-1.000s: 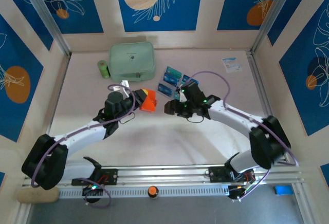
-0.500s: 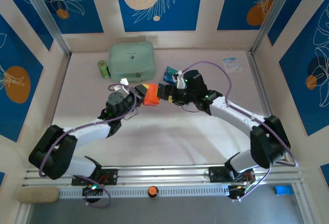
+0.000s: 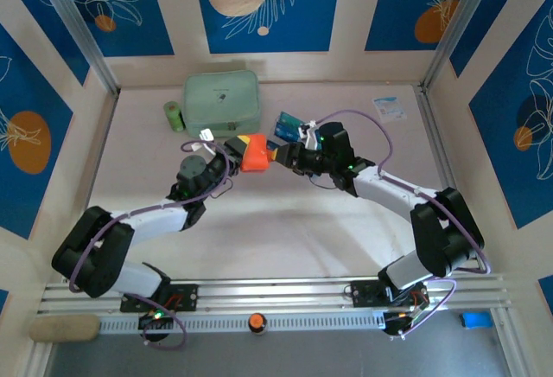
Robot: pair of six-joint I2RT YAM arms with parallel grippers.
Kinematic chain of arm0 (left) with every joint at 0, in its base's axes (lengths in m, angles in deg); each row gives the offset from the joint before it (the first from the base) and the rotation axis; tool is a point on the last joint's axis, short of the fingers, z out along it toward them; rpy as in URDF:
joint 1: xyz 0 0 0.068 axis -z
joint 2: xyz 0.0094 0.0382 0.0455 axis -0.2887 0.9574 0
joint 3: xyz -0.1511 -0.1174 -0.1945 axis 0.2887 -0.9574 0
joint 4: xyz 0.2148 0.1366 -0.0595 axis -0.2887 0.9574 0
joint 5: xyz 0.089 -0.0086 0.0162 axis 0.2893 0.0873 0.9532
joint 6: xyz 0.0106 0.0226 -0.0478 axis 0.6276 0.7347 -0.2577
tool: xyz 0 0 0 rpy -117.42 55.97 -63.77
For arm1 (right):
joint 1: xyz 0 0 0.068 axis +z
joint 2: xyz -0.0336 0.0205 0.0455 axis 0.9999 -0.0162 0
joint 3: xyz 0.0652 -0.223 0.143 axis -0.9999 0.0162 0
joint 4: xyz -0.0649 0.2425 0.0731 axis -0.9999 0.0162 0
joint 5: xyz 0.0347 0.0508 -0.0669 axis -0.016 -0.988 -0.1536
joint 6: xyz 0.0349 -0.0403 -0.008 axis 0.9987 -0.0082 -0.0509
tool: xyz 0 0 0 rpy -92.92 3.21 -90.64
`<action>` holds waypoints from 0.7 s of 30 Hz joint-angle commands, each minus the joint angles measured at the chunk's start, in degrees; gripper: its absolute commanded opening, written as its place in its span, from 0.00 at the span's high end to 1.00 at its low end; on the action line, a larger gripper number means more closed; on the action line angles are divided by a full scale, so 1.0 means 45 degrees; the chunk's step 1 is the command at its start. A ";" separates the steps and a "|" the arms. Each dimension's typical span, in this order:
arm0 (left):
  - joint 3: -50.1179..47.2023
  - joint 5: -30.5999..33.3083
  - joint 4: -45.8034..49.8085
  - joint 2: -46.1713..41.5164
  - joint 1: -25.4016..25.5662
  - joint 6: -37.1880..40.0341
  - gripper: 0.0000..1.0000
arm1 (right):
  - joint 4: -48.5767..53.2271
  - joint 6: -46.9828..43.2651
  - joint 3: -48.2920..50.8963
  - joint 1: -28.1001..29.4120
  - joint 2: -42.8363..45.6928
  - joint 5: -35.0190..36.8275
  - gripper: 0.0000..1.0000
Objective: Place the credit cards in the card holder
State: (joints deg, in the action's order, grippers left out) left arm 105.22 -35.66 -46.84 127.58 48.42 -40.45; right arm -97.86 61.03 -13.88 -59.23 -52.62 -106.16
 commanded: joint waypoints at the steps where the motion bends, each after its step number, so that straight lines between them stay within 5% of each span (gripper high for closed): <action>1: 0.0278 0.0169 -0.1225 0.0183 0.0039 -0.0301 1.00 | -0.0911 0.0424 0.0224 -0.0031 0.0168 -0.0521 0.67; 21: 0.0458 0.0188 -0.3977 0.1593 0.0215 -0.1518 1.00 | -0.6155 0.3674 0.0953 -0.0244 -0.1201 -0.2940 0.63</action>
State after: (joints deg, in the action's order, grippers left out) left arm 105.33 -34.77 -59.59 133.66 48.49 -45.94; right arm -119.10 74.36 -10.32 -60.67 -56.86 -114.77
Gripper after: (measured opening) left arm 0.128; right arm 0.369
